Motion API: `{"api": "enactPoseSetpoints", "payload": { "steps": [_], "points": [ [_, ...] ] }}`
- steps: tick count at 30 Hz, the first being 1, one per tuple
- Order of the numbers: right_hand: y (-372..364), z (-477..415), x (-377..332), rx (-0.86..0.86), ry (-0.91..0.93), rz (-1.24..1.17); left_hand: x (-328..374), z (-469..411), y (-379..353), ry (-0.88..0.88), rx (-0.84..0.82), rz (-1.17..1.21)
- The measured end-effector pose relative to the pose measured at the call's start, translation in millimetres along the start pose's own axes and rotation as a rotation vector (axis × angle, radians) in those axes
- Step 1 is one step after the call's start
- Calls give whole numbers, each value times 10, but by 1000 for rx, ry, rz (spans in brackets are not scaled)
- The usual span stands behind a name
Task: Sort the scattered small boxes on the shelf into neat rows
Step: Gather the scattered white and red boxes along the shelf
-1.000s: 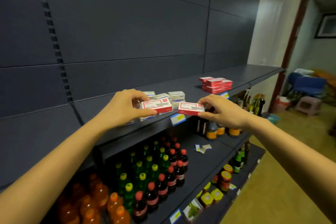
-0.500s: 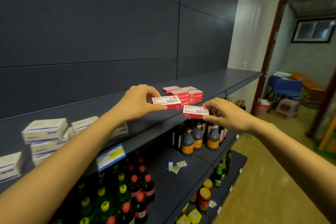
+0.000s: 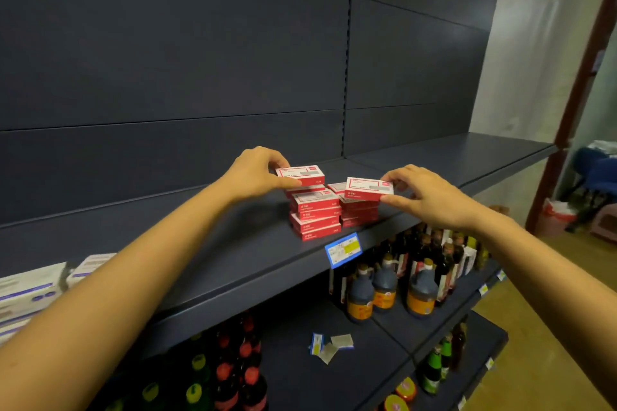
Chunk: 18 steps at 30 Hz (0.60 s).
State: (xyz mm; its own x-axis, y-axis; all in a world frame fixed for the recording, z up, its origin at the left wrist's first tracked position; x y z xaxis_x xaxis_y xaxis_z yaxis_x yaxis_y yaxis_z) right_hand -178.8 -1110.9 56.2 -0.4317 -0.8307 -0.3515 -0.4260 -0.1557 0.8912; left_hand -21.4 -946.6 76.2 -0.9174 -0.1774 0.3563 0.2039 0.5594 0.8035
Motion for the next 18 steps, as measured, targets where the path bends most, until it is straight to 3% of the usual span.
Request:
{"api": "enactPoseSetpoints", "payload": {
  "steps": [6,11,18],
  "points": [
    [-102,-582,141,-52,81,-43,-168,-237,-171,124,38,-11],
    [-272,-927,175,-140,168,-72,-292,-247,-385,211,-47,11],
    [-528,-1158,117,-274,296,-47,-285,-166,-317,320,45,-19]
  ]
}}
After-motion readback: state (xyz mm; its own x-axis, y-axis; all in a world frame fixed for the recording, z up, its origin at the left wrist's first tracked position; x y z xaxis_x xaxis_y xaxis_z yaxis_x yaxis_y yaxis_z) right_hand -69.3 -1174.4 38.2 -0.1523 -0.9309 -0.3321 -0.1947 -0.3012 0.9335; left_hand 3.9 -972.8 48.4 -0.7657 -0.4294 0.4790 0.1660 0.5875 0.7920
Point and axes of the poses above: each hand's wrist, its own z-axis away from the middle knuckle, its own y-axis out of the back of the hand, x = y × z, the point moved 9 cm from there along -z, towards the middle knuckle, and after that the axes turned 15 degrees about -y, right-handed, at the moved point
